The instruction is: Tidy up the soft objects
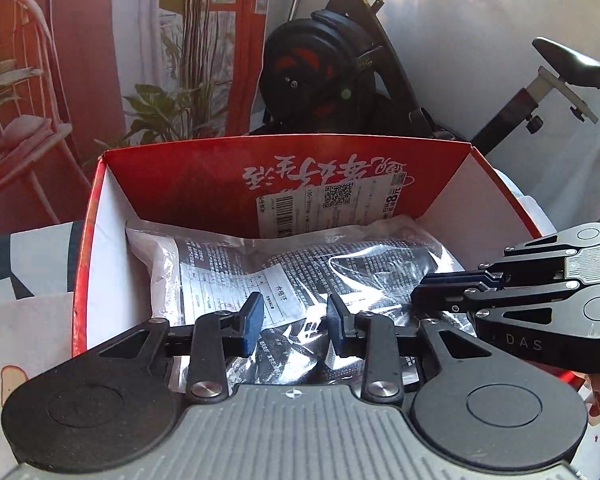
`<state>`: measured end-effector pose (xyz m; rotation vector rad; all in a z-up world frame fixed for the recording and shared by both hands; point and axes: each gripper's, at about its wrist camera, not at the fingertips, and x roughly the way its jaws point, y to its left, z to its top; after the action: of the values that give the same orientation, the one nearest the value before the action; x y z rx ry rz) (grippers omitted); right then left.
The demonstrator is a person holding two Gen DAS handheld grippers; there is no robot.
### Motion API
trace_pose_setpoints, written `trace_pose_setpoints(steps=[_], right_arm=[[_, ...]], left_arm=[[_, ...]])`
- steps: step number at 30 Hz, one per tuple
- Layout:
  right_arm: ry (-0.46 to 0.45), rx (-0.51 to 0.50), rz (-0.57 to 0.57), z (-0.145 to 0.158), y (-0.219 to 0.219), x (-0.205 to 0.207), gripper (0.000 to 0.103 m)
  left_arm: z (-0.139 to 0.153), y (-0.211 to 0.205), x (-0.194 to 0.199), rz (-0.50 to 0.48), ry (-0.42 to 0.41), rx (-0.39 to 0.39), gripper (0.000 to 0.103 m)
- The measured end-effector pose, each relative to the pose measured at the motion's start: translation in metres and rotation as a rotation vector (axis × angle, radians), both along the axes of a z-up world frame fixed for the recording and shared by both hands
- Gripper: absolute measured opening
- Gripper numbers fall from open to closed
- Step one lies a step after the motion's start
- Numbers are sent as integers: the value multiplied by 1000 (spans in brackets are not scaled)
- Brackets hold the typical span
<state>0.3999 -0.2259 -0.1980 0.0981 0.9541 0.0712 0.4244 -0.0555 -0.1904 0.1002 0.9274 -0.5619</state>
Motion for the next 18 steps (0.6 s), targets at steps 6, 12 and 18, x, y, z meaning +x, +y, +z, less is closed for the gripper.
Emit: trace_pose_setpoints(steps=[6, 12, 18], right_arm=[[-18, 16, -36, 2, -3, -4, 10], [-103, -17, -79, 19, -8, -31, 27], [-196, -14, -123, 48, -15, -63, 62]], left_arm=[[8, 4, -10, 7, -40, -17, 65], [28, 10, -31, 19, -109, -33, 82], [60, 24, -67, 48, -250, -15, 103]])
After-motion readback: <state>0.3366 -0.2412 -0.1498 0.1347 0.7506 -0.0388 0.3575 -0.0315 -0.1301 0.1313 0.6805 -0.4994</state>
